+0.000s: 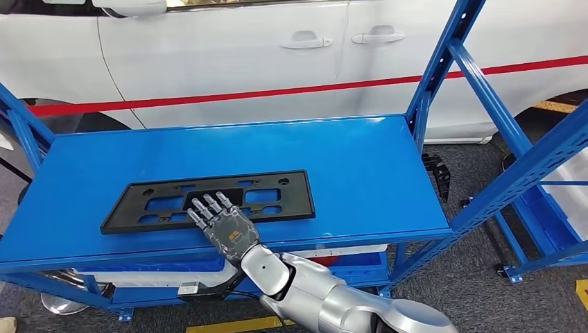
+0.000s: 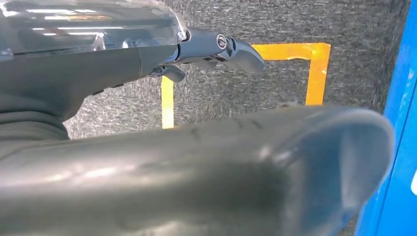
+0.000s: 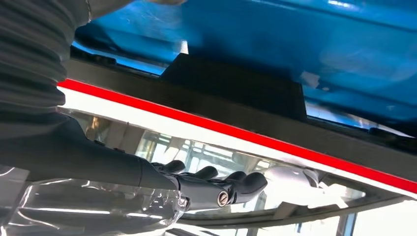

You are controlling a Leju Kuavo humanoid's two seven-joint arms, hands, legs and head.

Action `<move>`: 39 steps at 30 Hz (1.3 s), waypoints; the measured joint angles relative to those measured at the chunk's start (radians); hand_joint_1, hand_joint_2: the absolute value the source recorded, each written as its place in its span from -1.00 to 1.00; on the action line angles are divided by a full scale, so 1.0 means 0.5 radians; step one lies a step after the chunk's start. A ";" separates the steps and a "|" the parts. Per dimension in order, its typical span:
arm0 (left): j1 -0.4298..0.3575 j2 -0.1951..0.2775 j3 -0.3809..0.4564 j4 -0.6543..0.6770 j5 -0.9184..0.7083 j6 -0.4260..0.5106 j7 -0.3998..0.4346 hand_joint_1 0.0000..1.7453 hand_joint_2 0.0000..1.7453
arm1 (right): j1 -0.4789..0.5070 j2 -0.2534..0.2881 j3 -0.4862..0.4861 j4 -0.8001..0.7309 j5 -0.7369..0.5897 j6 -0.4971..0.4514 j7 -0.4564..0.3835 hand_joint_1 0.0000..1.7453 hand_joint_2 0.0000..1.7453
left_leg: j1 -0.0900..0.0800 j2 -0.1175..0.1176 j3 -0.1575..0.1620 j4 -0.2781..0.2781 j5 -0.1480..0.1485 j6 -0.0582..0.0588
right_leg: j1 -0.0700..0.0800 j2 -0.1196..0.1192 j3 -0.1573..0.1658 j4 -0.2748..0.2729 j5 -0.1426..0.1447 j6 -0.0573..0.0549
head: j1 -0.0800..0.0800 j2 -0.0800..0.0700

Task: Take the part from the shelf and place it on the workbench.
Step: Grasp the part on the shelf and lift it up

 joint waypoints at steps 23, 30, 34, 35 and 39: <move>-0.007 -0.004 0.040 0.000 0.090 0.029 -0.018 -1.00 -1.00 | 0.136 0.005 -0.574 -0.466 -2.586 0.556 -1.652 -1.00 -1.00 | -0.020 -0.009 -0.036 0.048 -0.019 -0.050 | 0.028 0.013 0.225 -0.495 0.243 -0.077 | -0.003 0.000; 0.003 -0.012 0.099 0.000 0.164 0.057 -0.035 -1.00 -1.00 | 0.415 -0.095 -0.969 -1.078 -2.731 0.860 -1.803 -1.00 -1.00 | -0.003 -0.003 -0.019 0.009 0.002 0.001 | 0.004 0.006 0.012 -0.032 0.000 -0.003 | 0.000 0.000; 0.016 -0.026 0.146 0.000 0.219 0.058 -0.044 -1.00 -1.00 | 0.674 -0.236 -1.211 -1.513 -2.682 0.945 -1.841 -1.00 -1.00 | 0.000 -0.009 -0.016 0.020 -0.007 -0.007 | -0.017 -0.002 0.082 -0.189 0.143 0.007 | 0.000 0.000; 0.018 -0.030 0.157 0.000 0.230 0.057 -0.047 -1.00 -1.00 | 0.733 -0.273 -1.264 -1.622 -2.646 0.965 -1.844 -1.00 -1.00 | -0.004 -0.011 -0.017 0.027 -0.013 -0.016 | -0.016 -0.005 0.148 -0.322 0.194 0.004 | 0.000 0.000; 0.023 -0.036 0.192 0.000 0.251 0.056 -0.057 -1.00 -1.00 | 0.969 -0.410 -1.431 -1.995 -2.499 1.001 -1.860 -1.00 -1.00 | -0.009 -0.014 -0.014 0.032 -0.027 -0.059 | -0.004 -0.002 0.224 -0.490 0.236 -0.034 | -0.002 0.000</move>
